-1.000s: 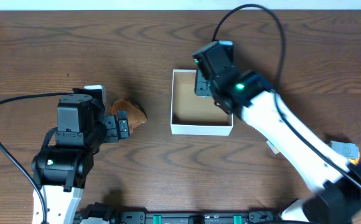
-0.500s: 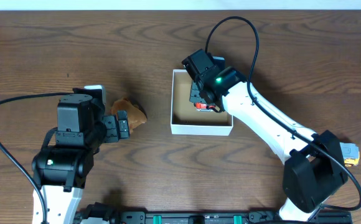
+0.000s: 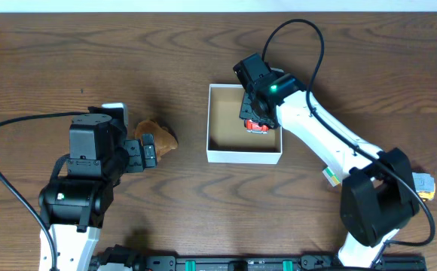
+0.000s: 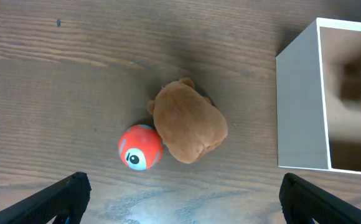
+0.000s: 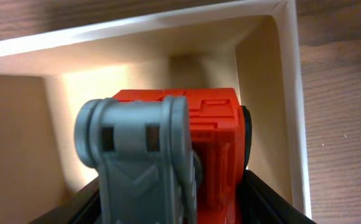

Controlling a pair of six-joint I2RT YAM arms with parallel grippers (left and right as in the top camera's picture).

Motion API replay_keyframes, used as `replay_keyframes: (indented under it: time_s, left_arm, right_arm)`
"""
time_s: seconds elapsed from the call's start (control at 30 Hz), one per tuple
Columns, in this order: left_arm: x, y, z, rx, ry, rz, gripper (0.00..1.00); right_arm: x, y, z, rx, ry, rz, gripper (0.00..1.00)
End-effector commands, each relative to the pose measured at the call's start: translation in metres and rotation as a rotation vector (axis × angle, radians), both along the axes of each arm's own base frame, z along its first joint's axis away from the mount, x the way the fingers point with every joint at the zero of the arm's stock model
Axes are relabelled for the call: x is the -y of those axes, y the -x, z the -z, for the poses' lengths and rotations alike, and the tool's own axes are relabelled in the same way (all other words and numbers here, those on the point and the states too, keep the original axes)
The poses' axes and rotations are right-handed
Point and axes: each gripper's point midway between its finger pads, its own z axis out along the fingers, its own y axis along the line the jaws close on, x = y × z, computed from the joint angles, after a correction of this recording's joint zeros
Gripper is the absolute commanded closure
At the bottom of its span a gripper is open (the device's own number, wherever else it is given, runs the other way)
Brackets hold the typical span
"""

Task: Pack container
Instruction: 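Carry the red fire truck left into the white box, then open the right gripper and release the truck in the box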

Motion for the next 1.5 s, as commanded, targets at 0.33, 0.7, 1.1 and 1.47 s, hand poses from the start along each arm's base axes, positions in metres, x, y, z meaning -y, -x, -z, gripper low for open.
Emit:
replay_keyframes:
  time_s: [0.33,0.7,1.1,1.47]
  left_arm:
    - [-0.001,-0.002,-0.007,0.015,0.004,-0.007,0.02]
    - [-0.001,-0.002,-0.007,0.015,0.004,-0.007,0.02]
    - [-0.001,-0.001,-0.006,0.012,0.004,-0.007,0.02]
    - [-0.001,-0.001,-0.006,0.012,0.004,-0.007,0.02]
  right_arm:
    - [0.001,0.0,0.043,-0.078,0.055,-0.031,0.99]
    - [-0.002,-0.01,0.042,-0.04,0.052,-0.059,0.66]
    - [0.004,-0.027,0.037,0.023,0.062,-0.029,0.35]
    - [0.002,-0.024,0.038,0.006,0.046,-0.035,0.25]
